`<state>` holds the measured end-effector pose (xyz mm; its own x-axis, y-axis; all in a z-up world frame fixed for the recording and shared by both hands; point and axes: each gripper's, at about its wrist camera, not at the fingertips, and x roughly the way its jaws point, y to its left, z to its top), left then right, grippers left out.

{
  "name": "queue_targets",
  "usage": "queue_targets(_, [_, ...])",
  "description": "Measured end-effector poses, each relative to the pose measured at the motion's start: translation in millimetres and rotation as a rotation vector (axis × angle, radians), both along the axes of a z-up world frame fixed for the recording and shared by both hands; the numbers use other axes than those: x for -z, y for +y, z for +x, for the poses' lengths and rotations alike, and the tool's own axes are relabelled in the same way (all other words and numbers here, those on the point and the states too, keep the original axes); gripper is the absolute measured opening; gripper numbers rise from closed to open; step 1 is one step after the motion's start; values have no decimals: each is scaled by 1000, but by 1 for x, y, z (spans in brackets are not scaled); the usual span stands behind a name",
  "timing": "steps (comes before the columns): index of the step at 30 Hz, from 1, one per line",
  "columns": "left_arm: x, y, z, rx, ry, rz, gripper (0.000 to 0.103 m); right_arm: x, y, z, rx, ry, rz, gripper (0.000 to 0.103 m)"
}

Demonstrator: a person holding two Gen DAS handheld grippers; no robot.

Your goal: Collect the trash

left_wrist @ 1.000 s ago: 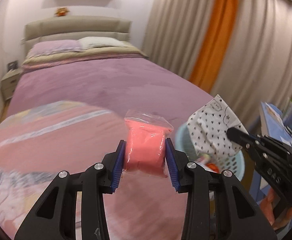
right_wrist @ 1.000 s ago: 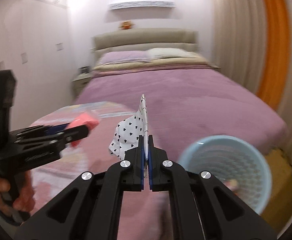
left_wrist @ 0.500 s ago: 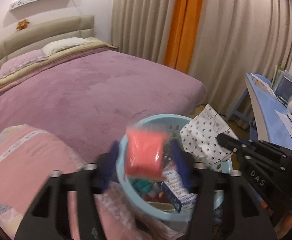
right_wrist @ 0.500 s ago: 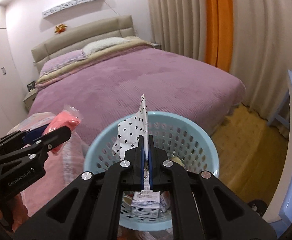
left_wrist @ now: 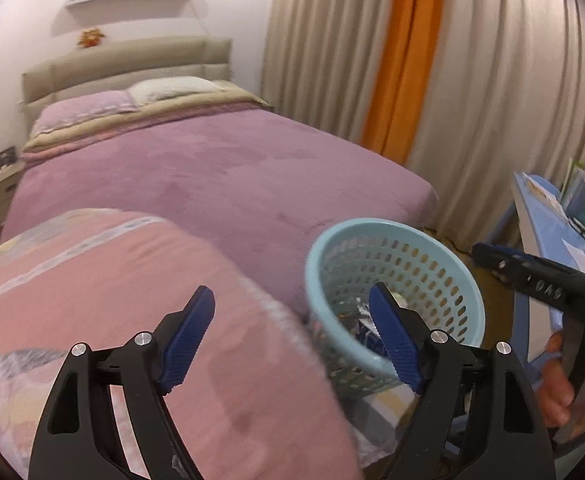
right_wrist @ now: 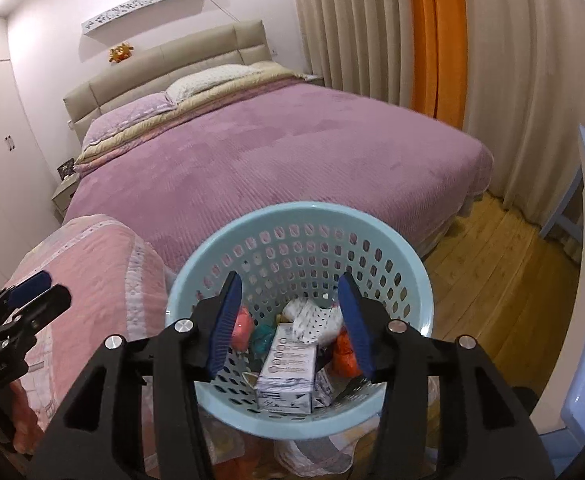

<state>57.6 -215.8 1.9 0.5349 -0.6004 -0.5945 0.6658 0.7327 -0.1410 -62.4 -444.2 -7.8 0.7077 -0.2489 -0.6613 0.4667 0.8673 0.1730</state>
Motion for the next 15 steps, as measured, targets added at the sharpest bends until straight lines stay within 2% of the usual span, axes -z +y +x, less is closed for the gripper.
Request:
queue_targets(2, [-5, 19, -8, -45, -29, -10, 78, -5, 10, -6, -11, -32, -3, 47])
queue_targets(7, [-10, 50, -38, -192, -165, -7, 90, -12, 39, -24, -14, -104, -36, 57])
queue_targets(9, [-4, 61, -53, -263, -231, 7, 92, -10, 56, -31, -3, -133, -94, 57])
queue_targets(12, [4, 68, -65, -296, -279, 13, 93, -10, 75, -36, 7, -165, -154, 57])
queue_targets(15, [11, 72, -77, -357, -368, 25, 93, -10, 93, -41, 16, -194, -214, 57])
